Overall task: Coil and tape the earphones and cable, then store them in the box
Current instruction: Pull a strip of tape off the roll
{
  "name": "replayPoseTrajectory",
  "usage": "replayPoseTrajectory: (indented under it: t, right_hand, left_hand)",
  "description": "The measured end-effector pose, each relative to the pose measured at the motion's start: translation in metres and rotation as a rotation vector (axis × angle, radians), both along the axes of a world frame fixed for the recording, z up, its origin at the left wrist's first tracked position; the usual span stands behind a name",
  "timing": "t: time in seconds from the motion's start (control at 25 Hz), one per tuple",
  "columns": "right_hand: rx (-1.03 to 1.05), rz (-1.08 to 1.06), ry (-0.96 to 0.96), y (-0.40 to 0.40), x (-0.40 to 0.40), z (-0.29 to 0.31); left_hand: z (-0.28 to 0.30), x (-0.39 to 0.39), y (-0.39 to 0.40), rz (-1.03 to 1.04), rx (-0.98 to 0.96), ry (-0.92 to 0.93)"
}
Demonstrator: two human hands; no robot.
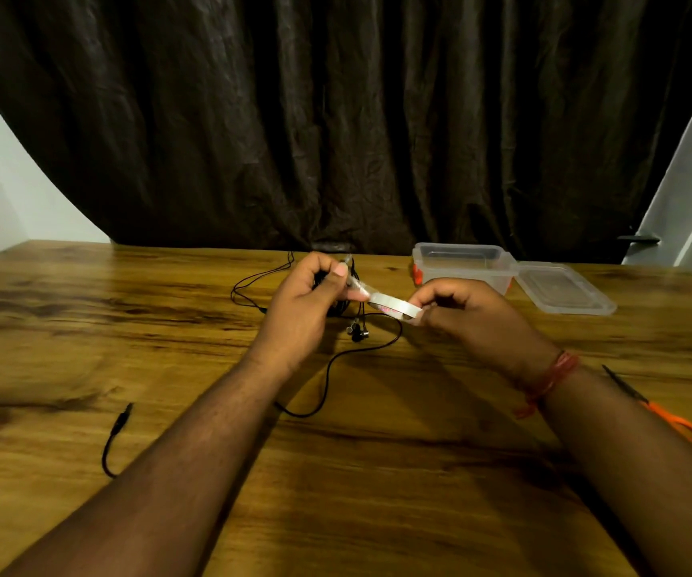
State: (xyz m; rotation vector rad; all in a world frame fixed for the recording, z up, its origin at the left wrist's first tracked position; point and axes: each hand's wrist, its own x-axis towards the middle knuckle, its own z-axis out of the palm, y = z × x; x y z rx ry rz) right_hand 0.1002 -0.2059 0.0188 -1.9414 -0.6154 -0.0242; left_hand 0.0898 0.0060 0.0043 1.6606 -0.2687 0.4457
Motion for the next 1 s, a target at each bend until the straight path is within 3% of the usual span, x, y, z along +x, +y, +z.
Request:
replayPoseTrajectory:
  t: [0.32,0.6,0.84,1.0]
  right_hand:
    - [0.08,0.043,0.214,0.007,-0.004,-0.008]
    - [0.298,0.103,0.476,0.017,-0.009,-0.013]
    - [0.149,0.063,0.365,0.012,-0.007,-0.014]
    - [0.197,0.098,0.401,0.012,-0.007,-0.015]
  left_hand:
    - [0.003,-0.005,-0.003,0.065,0.061,-0.037]
    - [-0.002,-0.004,-0.001,0.154,0.213,-0.151]
    - [-0.005,-0.006,-0.006,0.26,0.296,-0.189]
    - [-0.002,-0.009,-0.008,0.297,0.365,-0.261]
